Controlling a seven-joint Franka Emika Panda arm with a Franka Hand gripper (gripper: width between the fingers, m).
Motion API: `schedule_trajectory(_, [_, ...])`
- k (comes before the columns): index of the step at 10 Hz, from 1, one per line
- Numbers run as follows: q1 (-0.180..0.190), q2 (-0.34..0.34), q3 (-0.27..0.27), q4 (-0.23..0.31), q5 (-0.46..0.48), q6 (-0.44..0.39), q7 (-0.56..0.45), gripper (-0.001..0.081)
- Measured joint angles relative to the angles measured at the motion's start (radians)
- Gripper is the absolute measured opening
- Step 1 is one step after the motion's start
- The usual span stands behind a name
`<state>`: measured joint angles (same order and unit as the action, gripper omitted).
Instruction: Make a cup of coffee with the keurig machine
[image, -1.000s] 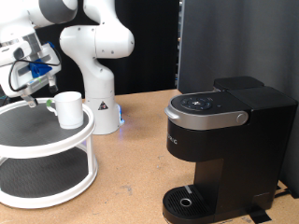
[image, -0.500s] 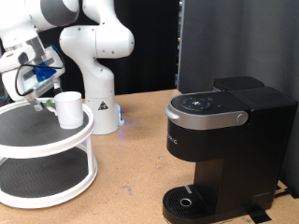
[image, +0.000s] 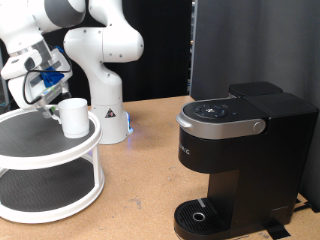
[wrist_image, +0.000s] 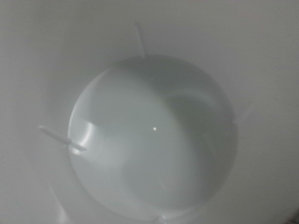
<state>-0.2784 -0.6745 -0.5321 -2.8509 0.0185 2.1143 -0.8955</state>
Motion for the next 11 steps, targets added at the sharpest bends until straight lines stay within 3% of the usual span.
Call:
schedule_trajectory(8, [-0.028,-0.024,0.001,-0.028,-0.031,-0.002,0.002,0.0806])
schedule_trajectory(11, [-0.027,-0.024,0.010,-0.028,-0.023,0.001,0.026,0.0409])
